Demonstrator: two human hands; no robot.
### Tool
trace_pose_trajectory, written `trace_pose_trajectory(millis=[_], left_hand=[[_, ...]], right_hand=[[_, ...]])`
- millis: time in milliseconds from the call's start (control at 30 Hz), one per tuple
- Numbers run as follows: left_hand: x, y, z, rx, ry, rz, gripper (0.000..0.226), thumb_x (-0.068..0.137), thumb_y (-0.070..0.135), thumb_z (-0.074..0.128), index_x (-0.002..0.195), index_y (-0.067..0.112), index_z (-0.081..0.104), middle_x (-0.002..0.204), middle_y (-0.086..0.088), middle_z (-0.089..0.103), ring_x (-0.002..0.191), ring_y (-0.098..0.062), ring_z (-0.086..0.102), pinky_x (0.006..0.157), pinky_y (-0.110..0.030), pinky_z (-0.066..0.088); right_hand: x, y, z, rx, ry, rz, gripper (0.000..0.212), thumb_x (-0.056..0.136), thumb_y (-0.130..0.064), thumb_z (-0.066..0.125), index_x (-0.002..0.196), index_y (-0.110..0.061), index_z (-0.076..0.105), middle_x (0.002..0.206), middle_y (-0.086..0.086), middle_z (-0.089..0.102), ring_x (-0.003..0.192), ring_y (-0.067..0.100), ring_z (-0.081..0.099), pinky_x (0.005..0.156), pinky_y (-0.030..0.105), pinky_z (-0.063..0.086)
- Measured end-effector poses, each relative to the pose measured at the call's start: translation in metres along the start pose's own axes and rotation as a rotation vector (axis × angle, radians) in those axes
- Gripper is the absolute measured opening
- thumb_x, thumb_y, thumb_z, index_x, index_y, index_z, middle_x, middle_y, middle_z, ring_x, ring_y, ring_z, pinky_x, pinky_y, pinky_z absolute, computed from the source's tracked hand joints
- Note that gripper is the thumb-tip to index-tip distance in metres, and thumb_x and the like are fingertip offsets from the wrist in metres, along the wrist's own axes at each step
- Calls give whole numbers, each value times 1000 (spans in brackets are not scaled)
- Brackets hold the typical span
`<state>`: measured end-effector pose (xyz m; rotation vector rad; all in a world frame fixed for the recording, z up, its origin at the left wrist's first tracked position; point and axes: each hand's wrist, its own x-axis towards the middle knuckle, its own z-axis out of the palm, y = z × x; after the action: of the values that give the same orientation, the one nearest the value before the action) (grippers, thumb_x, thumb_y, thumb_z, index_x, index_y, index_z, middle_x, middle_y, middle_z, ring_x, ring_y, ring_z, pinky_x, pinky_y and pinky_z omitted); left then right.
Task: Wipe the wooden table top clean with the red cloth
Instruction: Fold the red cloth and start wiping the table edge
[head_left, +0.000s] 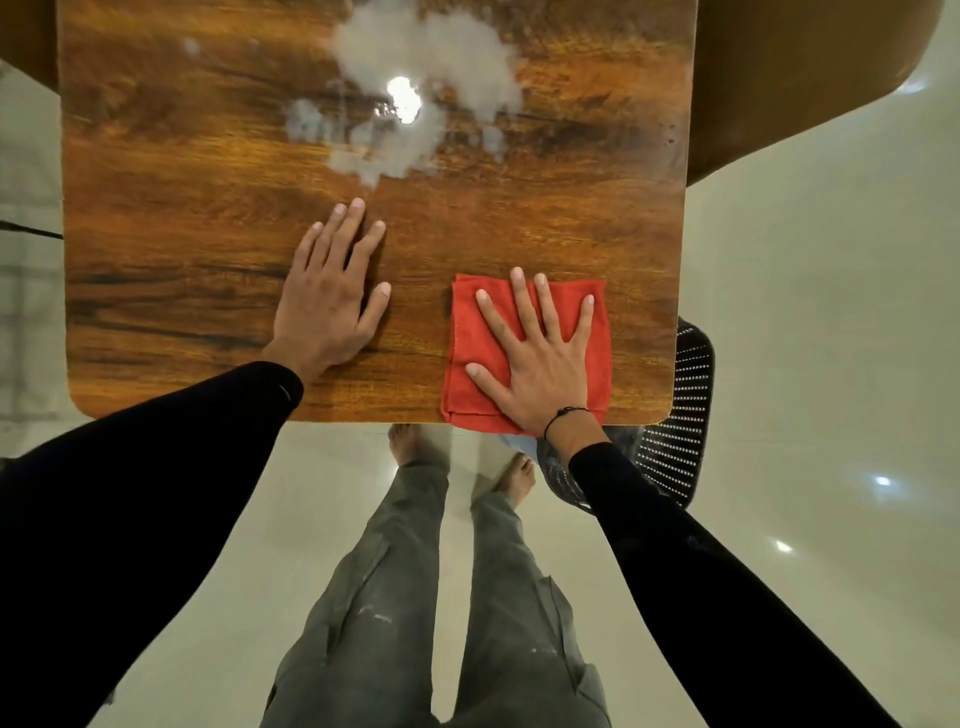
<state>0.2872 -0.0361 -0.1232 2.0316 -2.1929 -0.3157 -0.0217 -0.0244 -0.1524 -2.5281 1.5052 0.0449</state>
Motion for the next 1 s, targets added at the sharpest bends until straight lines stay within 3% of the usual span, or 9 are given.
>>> trace_pose_trajectory(millis=[367,500,667,800,1000], left_hand=[[-2,11,-12,56,-43,7,71,112,46,37,172,8,29,184,-19,15,171,-35,14,139,-50,8],[17,59,-10,-14,-49,96,60,113,37,42,166,8,40,178,-20,29,166,-35,27,137,-52,21],[31,98,7,-122,19,-12,50,115,28,44,163,15,48,177,-12,36,165,-30,32,134,-47,25],[32,93,16,-88,26,-8,56,112,36,48,164,17,45,178,-12,33,165,-31,31,132,-49,26],[32,94,22,-26,19,-16,64,110,48,48,165,16,44,178,-14,33,165,-33,31,129,-49,28]], right_hand=[[79,22,-22,2,45,72,90,106,-88,30,181,-40,16,191,7,6,176,36,6,129,85,4],[65,20,-21,10,62,67,88,109,-84,31,182,-39,14,191,7,3,177,35,4,130,84,4],[-5,28,-7,7,53,47,88,108,-85,28,182,-40,10,191,5,-3,177,33,0,131,82,1],[-24,40,-5,3,17,17,90,106,-88,26,182,-41,12,191,3,-3,177,32,0,131,82,1],[36,68,-21,0,20,58,92,105,-90,23,181,-42,11,191,4,0,177,33,2,131,82,2]])
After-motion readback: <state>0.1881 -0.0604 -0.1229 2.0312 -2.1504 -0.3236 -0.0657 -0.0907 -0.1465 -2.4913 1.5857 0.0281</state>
